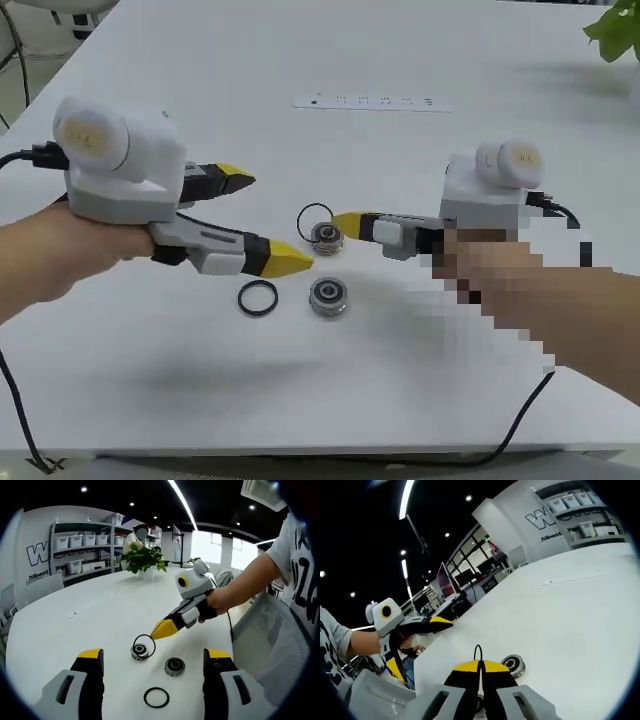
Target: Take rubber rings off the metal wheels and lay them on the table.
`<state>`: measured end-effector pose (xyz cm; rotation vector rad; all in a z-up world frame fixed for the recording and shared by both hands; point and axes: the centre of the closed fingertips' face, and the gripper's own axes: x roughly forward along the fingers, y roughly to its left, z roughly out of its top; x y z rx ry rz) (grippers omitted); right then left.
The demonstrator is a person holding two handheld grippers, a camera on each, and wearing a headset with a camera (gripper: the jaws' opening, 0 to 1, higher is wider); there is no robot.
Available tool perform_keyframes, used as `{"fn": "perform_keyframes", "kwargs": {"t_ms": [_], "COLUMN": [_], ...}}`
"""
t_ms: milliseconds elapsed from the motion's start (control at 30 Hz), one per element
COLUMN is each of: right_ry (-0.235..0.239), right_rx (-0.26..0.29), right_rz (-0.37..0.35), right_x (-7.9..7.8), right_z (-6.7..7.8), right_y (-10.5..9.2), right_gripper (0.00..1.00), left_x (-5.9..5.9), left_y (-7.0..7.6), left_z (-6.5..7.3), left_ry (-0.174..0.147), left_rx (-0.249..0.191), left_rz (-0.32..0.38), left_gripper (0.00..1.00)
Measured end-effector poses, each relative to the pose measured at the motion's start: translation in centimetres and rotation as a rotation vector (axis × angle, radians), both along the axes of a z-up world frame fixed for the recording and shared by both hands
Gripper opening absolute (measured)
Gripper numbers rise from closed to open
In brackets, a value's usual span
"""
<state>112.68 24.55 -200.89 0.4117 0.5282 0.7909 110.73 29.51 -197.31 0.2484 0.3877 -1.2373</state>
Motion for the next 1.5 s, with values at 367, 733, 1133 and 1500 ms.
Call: {"fn": "perform_keyframes", "kwargs": {"t_ms": [367,733,1133,1500], "right_ry": [0.005,0.020,0.068,0.101], "right_rx": [0.000,0.007,0.014,-0.042], "right_rz": [0.047,0.097,0.155,0.203], "right_x": [-1.2,-2.2,-3.4,-4.2], "right_z": [0.1,0.1,-0.7,-2.7], "right_y": [1.2,2.9,5.2,6.9], "right_gripper": [0.00,0.00,0.00,0.00], "left_x": [-1.6,-2.6,-3.6,-4.2], "left_y": [2.0,4.0,5.9,6.6], "left_z": [0.3,0.1,0.0,-0.3], "left_ry": [-0.008,-0.018,-0.022,-0.027], "left_rx": [-0.018,-0.011,-0.005,0.010], "left_rz": [0.015,0.043,0.075,0.092], "left_gripper": [0.88,0.92,0.95,0.95]}}
